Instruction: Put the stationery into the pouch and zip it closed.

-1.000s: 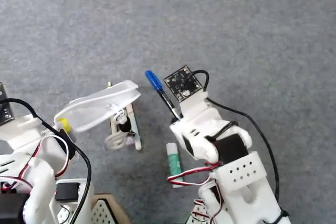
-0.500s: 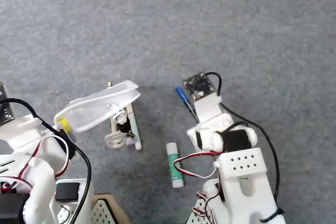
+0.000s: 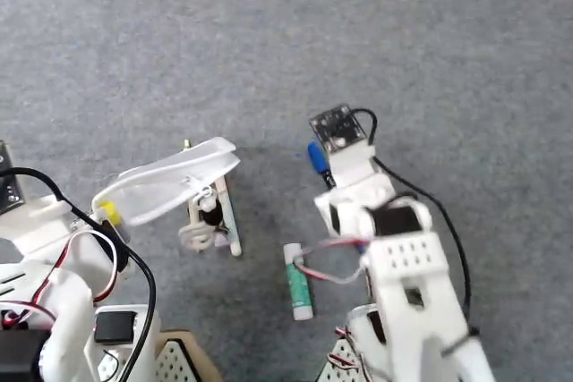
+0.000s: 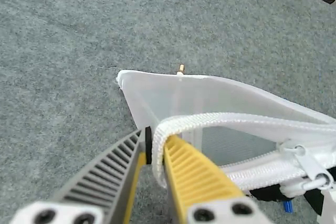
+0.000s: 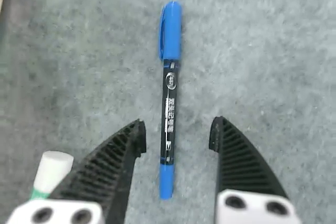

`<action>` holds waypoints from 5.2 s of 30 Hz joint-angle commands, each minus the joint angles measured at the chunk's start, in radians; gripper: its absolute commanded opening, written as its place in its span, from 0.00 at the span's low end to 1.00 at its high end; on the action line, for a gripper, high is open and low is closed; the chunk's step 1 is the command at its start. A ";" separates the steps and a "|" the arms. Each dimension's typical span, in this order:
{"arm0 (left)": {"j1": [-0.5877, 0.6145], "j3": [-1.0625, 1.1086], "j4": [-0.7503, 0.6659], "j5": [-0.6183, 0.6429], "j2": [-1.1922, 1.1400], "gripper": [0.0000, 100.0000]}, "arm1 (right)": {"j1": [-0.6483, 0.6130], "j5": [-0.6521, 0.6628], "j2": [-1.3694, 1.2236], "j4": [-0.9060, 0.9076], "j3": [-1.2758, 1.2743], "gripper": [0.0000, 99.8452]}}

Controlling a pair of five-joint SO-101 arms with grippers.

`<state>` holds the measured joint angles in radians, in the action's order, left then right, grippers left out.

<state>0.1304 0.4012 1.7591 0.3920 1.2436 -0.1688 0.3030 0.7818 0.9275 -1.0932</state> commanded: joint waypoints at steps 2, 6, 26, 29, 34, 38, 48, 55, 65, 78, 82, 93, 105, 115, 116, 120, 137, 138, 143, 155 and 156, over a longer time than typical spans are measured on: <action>-0.002 -0.002 0.002 -0.008 -0.008 0.03 | 0.008 -0.041 -0.338 -0.028 0.252 0.21; -0.002 -0.002 0.002 -0.008 -0.006 0.03 | 0.000 -0.092 -0.604 0.011 0.438 0.21; -0.002 -0.002 0.002 -0.009 -0.005 0.03 | -0.083 -0.095 -1.007 0.043 0.786 0.21; -0.002 -0.002 0.002 -0.009 -0.005 0.03 | -0.103 -0.095 -1.043 0.043 0.819 0.21; -0.002 -0.002 0.002 -0.009 -0.005 0.03 | -0.072 -0.140 -1.098 0.044 0.866 0.21; -0.002 -0.002 0.002 -0.009 -0.005 0.03 | -0.041 -0.138 -1.138 0.044 0.877 0.21; -0.002 -0.002 0.002 -0.009 -0.003 0.03 | -0.041 -0.140 -1.173 0.044 0.875 0.15; -0.002 -0.002 0.002 -0.009 -0.003 0.03 | -0.041 -0.143 -1.170 0.043 0.888 0.03; -0.002 -0.002 0.002 -0.009 -0.003 0.03 | -0.041 -0.137 -1.093 0.232 1.029 0.01; -0.002 -0.002 0.002 -0.009 -0.003 0.03 | -0.129 -0.143 -0.486 0.483 1.305 0.01; -0.002 -0.002 0.002 -0.009 -0.003 0.03 | -0.313 -0.161 -0.294 0.477 1.307 0.01; -0.002 -0.002 0.002 -0.009 -0.003 0.03 | -0.681 -0.305 -0.137 0.210 1.311 0.01; -0.002 0.007 0.000 -0.009 -0.002 0.03 | -0.862 -0.305 -0.142 0.087 1.435 0.01; -0.002 0.005 -0.002 -0.009 -0.002 0.03 | -0.872 -0.305 -0.145 0.003 1.279 0.01; -0.002 0.004 -0.002 -0.009 -0.002 0.03 | -0.872 -0.305 -0.145 -0.018 1.260 0.01; -0.002 0.002 0.000 -0.009 -0.002 0.03 | -0.867 -0.305 -0.143 -0.049 1.201 0.01; -0.004 -0.001 0.002 -0.009 0.000 0.03 | -0.761 -0.304 -0.107 -0.235 0.932 0.01; -0.005 -0.001 0.002 -0.009 0.000 0.03 | -0.756 -0.304 -0.107 -0.256 0.905 0.01; -0.007 -0.001 0.002 -0.009 0.000 0.03 | -0.750 -0.304 -0.105 -0.315 0.839 0.01; -0.008 -0.001 0.002 -0.009 0.000 0.03 | -0.750 -0.304 -0.104 -0.084 0.947 0.17; -0.008 -0.001 0.002 -0.009 0.000 0.03 | -0.750 -0.304 -0.104 -0.063 0.954 0.18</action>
<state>0.1304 0.4150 1.7591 0.3920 1.2451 -0.9314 0.0023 0.6590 0.8124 -0.1926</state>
